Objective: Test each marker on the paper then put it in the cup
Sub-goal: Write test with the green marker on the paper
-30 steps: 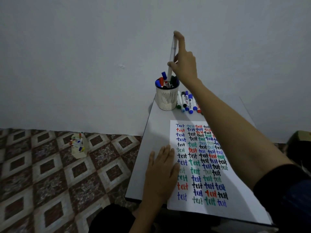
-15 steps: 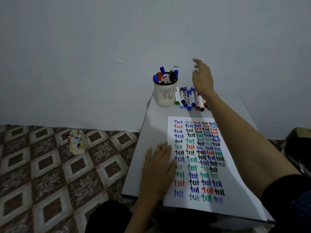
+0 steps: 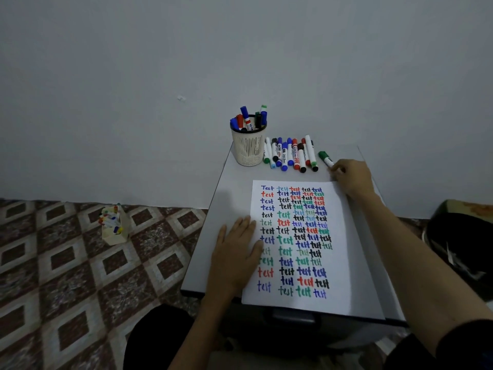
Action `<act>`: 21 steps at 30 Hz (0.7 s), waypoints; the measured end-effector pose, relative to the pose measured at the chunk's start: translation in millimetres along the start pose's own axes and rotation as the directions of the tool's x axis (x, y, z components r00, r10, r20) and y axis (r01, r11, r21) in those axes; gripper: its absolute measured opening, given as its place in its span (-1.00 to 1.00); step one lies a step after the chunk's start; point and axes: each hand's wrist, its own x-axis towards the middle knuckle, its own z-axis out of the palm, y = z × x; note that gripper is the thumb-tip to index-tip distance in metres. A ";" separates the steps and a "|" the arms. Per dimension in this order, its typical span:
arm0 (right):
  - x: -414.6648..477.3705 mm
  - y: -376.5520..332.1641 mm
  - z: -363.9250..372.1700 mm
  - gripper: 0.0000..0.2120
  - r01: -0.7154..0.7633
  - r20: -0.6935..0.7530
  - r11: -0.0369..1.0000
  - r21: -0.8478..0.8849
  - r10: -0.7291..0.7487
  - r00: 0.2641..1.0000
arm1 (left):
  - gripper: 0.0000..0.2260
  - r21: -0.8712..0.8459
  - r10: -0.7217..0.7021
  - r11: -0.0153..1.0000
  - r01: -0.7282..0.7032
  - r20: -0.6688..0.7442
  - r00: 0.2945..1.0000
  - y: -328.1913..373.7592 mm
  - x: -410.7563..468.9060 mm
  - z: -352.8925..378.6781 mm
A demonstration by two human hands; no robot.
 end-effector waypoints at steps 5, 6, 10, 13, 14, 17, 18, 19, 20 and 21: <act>-23.3 5.0 -20.7 -0.80 -0.031 -0.254 0.958 0.285 0.106 0.961 | -0.54 0.005 0.010 1.000 -0.010 -0.022 1.000 -0.7 -1.2 0.0; -28.5 4.1 -25.7 -0.80 -0.020 -0.274 0.914 0.406 0.142 0.951 | -0.54 0.008 0.013 1.000 -0.013 -0.025 1.000 -0.7 -1.6 0.3; -59.4 -15.3 -52.3 -0.79 0.012 -0.178 0.478 0.878 0.302 0.937 | -0.52 0.012 0.032 0.999 -0.032 -0.035 0.999 -1.0 -1.4 2.0; -96.7 -32.9 -67.5 -0.91 -0.049 -0.014 0.268 0.962 0.228 0.974 | -0.43 0.017 0.040 0.999 -0.039 -0.052 0.998 -2.2 -2.4 3.9; -111.3 -38.1 -68.5 -0.90 -0.091 0.048 0.260 0.961 0.167 0.985 | -0.40 0.014 0.048 0.999 -0.047 -0.068 0.997 -2.4 -2.8 4.0; -158.1 -53.1 -58.9 -0.87 -0.222 0.229 0.303 0.927 0.011 0.973 | -0.40 -0.058 0.110 0.991 -0.120 -0.144 0.983 0.8 -4.2 1.4; -172.2 -58.2 -54.1 -0.86 -0.254 0.277 0.305 0.918 -0.031 0.961 | -0.43 -0.096 0.145 0.982 -0.162 -0.163 0.976 2.8 -5.1 -0.5; -184.3 -63.5 -49.5 -0.84 -0.279 0.312 0.296 0.914 -0.069 0.948 | -0.47 -0.135 0.179 0.970 -0.202 -0.164 0.970 4.6 -6.9 -2.8; -194.0 -67.7 -45.5 -0.81 -0.300 0.336 0.274 0.914 -0.096 0.937 | -0.50 -0.175 0.205 0.958 -0.228 -0.141 0.969 6.9 -9.2 -4.6; -201.4 -71.3 -41.8 -0.79 -0.319 0.353 0.243 0.916 -0.111 0.929 | -0.51 -0.215 0.221 0.947 -0.237 -0.094 0.971 9.5 -11.9 -6.1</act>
